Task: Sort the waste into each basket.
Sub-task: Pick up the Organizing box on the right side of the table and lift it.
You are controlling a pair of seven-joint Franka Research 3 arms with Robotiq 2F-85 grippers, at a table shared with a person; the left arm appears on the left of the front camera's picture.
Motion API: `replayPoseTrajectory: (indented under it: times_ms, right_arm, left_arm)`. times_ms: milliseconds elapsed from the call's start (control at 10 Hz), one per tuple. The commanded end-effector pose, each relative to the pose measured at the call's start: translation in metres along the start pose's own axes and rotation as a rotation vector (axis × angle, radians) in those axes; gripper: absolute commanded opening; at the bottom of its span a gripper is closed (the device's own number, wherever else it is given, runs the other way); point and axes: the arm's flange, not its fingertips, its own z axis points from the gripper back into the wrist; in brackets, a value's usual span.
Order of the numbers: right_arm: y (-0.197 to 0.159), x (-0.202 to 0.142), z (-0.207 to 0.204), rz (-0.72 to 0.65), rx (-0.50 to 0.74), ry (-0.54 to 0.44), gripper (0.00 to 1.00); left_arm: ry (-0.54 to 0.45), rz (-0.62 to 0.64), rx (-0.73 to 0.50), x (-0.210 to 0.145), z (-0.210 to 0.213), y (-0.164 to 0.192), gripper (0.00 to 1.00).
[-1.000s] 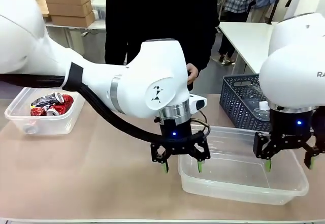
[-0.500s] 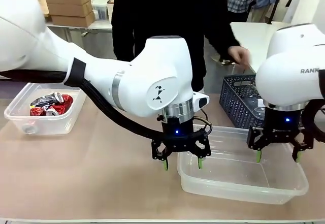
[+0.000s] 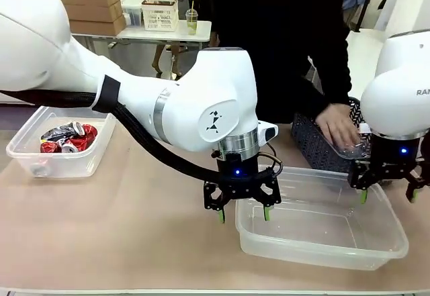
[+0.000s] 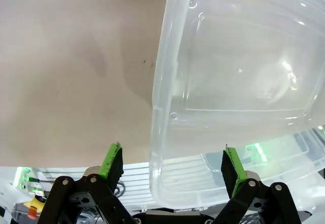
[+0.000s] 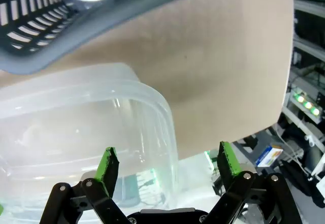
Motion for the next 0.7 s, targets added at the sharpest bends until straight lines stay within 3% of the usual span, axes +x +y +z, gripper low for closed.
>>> replayPoseTrajectory:
  times_ms: [0, 100, 200, 300, 400, 600]
  right_arm:
    - [-0.0399, -0.1209, -0.1532, 0.082, 0.104, -0.038, 0.41]
    - [-0.0420, -0.1214, -0.1528, 0.095, 0.132, -0.024, 0.40]
    - [-0.0438, -0.1211, -0.1524, 0.109, 0.150, -0.010, 0.00]
    - [-0.0435, -0.1209, -0.1524, 0.131, 0.169, 0.009, 0.38]
    - [-0.0424, -0.1211, -0.1524, 0.154, 0.193, 0.025, 0.00]
    - [-0.0413, -0.1216, -0.1496, 0.187, 0.253, 0.046, 0.00]
  left_arm:
    - [0.035, 0.023, 0.009, 0.0035, 0.0038, -0.0009, 0.42]
    - [0.035, 0.032, -0.001, 0.0038, 0.0047, -0.0017, 0.42]
    - [0.025, 0.032, -0.012, 0.0040, 0.0044, -0.0018, 0.00]
    - [0.018, 0.040, -0.009, 0.0040, 0.0041, -0.0019, 0.36]
    - [0.007, 0.045, -0.010, 0.0040, 0.0043, 0.0002, 0.00]
    - [-0.018, 0.058, -0.011, 0.0029, 0.0072, 0.0028, 0.00]
